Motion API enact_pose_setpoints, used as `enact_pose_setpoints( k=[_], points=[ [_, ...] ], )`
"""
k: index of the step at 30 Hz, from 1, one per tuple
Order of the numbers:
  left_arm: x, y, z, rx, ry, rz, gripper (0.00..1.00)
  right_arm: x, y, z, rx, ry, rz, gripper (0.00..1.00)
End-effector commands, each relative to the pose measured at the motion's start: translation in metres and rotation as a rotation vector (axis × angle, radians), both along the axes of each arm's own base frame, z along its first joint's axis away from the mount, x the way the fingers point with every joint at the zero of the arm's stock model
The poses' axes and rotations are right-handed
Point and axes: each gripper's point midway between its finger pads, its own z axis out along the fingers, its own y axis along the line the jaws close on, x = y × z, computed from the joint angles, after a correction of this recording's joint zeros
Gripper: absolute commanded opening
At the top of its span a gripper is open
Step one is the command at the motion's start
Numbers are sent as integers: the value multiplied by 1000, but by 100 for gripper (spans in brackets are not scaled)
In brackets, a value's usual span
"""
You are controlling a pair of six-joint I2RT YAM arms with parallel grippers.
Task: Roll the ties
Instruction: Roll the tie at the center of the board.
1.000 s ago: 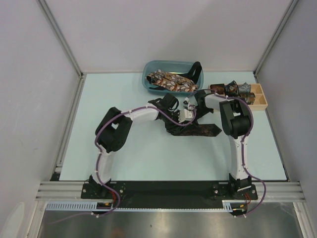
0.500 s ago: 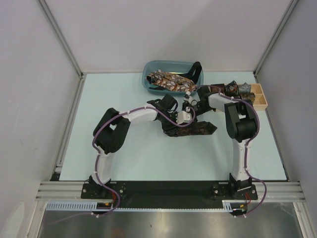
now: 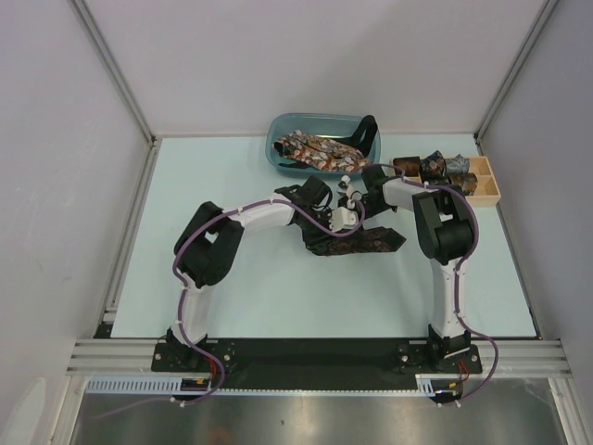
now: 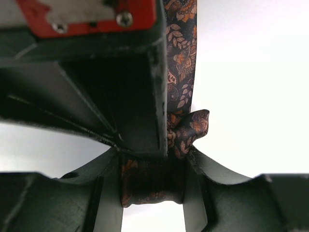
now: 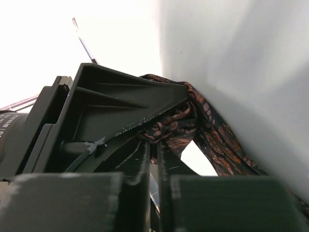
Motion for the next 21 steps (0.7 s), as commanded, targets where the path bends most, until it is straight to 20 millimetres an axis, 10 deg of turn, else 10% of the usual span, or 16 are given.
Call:
enact_pose_setpoints(
  k=[1,12,21],
  points=[
    [-25,20,-13,82,117,19,44,1,-4,-24,-95,-41,20,0],
    [-6,13,31,-117,115,90,88,18,-42,-42,-212,-84,-30,0],
    [3,0,46,-218,102,117,99,21,-73,-59,-302,-94,-50,0]
  ],
)
